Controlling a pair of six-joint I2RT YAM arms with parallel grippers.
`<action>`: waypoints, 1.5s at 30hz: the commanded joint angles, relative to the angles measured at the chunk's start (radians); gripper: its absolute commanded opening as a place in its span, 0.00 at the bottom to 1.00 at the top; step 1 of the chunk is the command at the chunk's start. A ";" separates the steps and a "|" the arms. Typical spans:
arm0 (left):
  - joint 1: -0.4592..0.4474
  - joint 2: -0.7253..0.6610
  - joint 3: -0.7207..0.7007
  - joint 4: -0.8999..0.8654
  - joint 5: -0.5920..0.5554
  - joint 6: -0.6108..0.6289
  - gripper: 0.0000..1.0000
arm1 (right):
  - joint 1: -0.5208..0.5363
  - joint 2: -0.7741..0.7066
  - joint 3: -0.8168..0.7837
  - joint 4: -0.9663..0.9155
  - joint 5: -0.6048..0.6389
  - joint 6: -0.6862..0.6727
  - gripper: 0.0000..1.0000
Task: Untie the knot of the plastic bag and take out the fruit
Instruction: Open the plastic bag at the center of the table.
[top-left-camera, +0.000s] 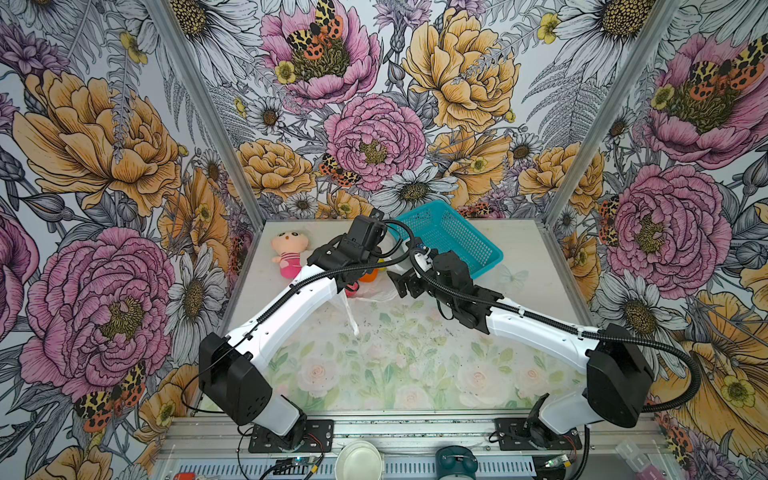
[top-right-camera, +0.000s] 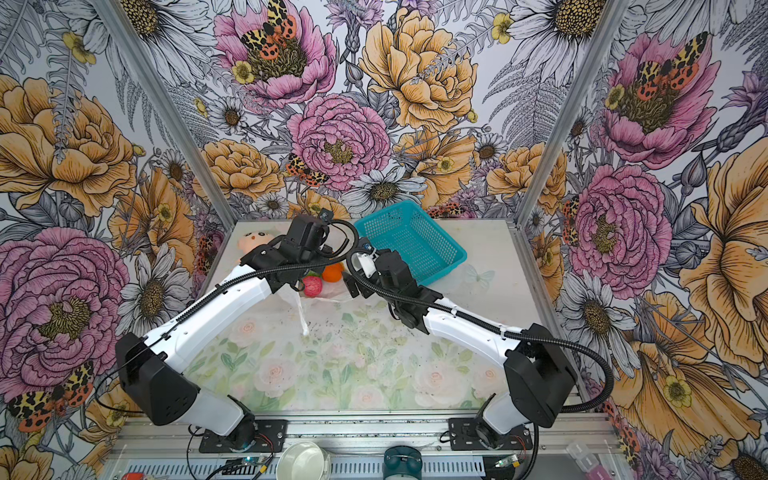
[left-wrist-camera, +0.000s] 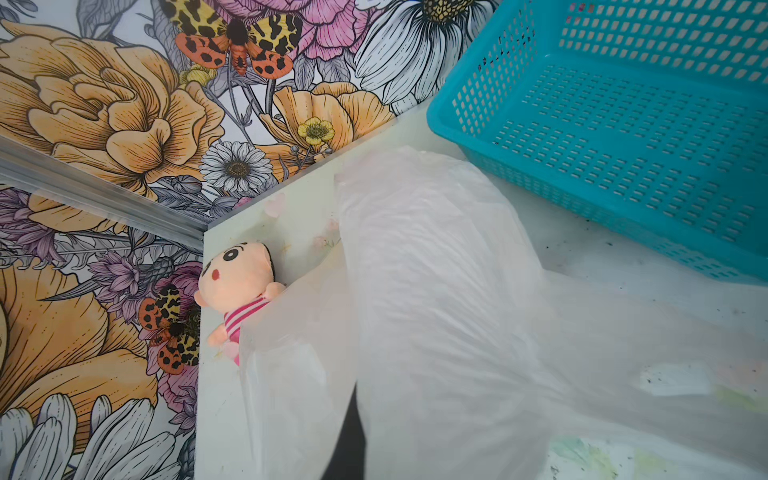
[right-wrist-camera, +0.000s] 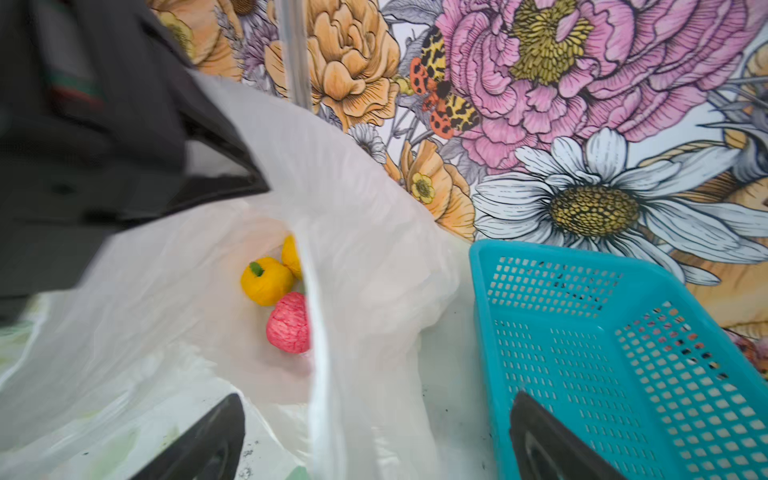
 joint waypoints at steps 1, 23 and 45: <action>-0.027 -0.046 -0.033 0.025 -0.038 -0.028 0.00 | -0.001 -0.011 -0.016 0.047 0.187 -0.004 1.00; -0.051 -0.090 -0.087 0.024 -0.124 -0.059 0.52 | -0.035 0.002 -0.032 0.110 0.073 0.077 0.00; 0.097 0.098 0.090 0.073 0.033 -0.032 0.00 | -0.016 -0.118 -0.135 0.051 0.269 0.191 0.00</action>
